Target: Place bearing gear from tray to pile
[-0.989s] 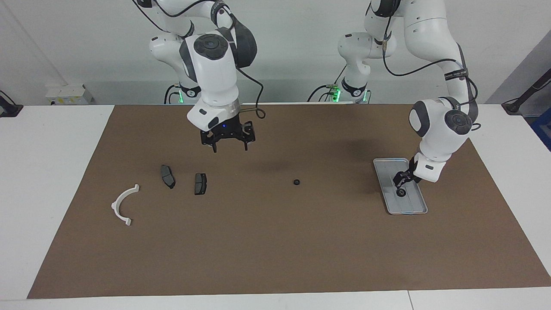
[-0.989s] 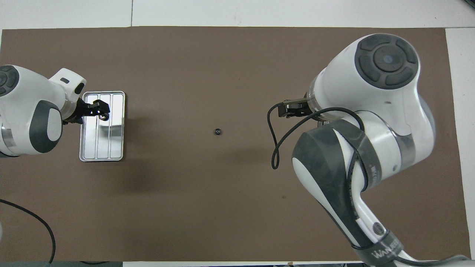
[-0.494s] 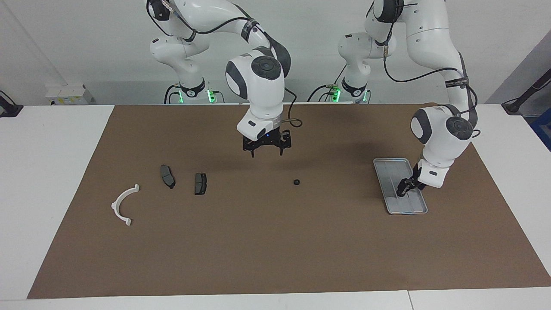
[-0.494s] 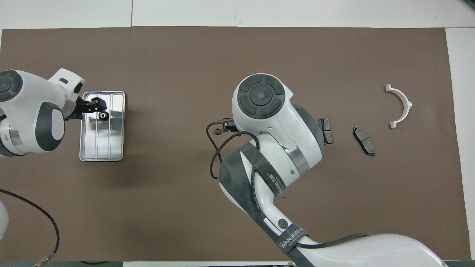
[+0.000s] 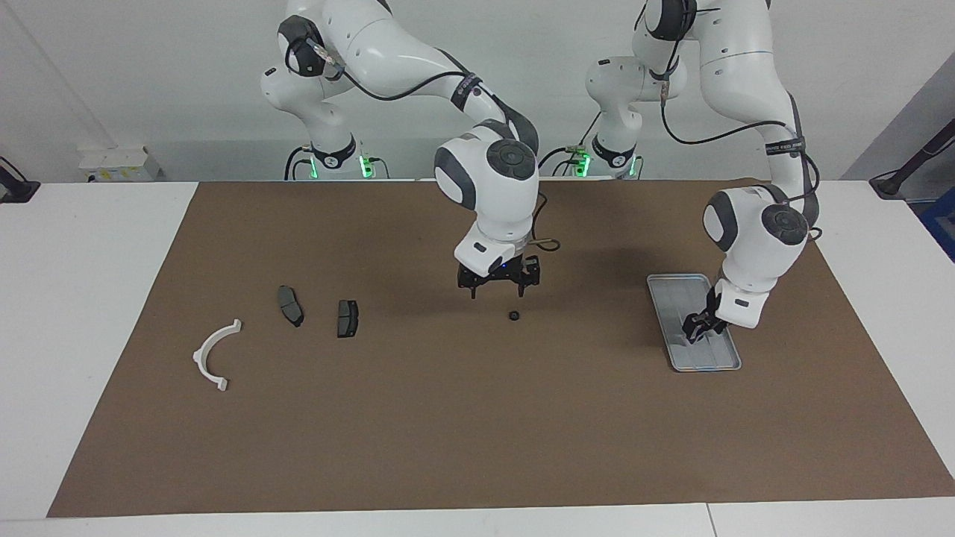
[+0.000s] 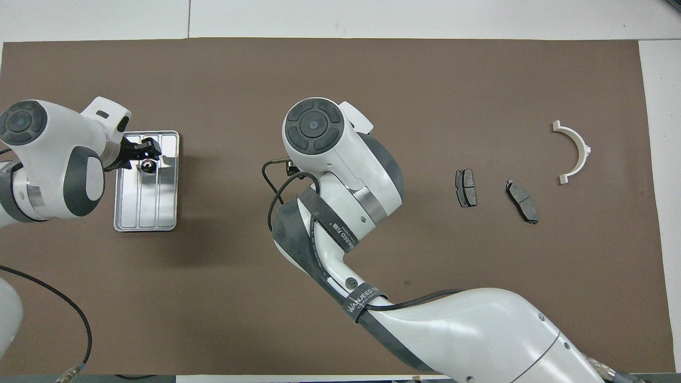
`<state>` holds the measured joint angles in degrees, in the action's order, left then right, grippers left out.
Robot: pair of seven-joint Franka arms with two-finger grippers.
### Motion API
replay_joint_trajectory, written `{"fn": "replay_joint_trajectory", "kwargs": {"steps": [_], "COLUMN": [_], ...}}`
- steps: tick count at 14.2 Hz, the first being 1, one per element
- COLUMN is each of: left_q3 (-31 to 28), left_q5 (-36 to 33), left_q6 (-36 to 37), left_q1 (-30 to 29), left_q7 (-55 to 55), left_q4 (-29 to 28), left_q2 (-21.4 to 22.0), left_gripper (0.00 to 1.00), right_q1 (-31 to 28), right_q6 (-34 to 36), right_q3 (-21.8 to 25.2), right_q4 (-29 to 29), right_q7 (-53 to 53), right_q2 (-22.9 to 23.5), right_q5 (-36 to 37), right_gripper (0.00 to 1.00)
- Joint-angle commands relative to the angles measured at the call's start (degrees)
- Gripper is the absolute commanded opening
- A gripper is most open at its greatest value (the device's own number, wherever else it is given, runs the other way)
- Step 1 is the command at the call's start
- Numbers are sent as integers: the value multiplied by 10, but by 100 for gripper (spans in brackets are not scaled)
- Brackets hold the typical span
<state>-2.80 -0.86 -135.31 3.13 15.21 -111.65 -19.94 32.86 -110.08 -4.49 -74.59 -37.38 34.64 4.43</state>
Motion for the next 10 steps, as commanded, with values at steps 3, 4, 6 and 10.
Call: {"fn": "replay_joint_trajectory", "kwargs": {"steps": [3, 4, 6, 10], "left_q3": [-6, -6, -6, -5], "left_q5": [-4, -4, -4, -4], "left_q6": [-25, -25, -27, -29], "left_q1": [7, 8, 7, 7], "left_q7": [12, 12, 11, 11], "left_q4": [-17, -18, -21, -26], "left_q2": [-5, -4, -4, -4], "left_gripper": [73, 73, 73, 71], "right_q1": [17, 16, 19, 26], "right_q6": [-15, -20, -49, -95], "right_q3": [2, 1, 1, 1], "right_q4": [34, 34, 31, 27], "right_q7": [-12, -13, -14, -25], "right_q2": [39, 42, 53, 62], "right_q5": [24, 26, 26, 30], "right_gripper": [100, 100, 100, 100]}}
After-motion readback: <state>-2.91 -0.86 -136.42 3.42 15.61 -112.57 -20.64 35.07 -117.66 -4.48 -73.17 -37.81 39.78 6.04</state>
